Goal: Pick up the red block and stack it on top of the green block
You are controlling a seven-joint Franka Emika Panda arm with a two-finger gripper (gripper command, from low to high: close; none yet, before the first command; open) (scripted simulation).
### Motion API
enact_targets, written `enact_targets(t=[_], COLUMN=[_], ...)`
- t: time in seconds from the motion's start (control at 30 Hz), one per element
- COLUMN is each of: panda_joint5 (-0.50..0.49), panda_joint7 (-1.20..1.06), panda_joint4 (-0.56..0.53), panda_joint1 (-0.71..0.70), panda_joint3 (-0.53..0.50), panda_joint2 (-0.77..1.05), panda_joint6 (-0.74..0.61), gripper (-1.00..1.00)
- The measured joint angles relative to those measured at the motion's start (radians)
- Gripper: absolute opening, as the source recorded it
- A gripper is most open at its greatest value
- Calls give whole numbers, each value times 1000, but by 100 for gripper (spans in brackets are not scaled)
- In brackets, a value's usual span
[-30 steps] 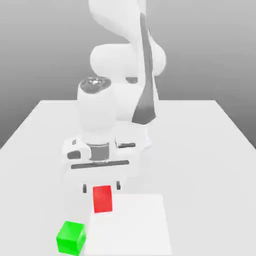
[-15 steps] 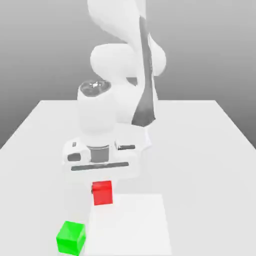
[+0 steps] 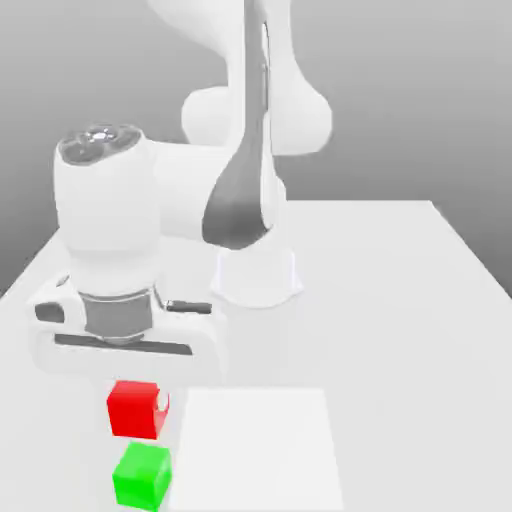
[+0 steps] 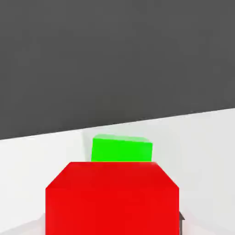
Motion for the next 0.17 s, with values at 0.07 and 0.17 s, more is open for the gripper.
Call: enact_targets(t=[0.07,0.17], panda_joint5=[17,17], panda_joint7=[-11,-11], panda_joint4=[5,5], panda_joint1=[-8,-8], panda_joint3=[11,11], panda_joint2=[59,59], panda_joint6=[54,54], gripper=[100,100])
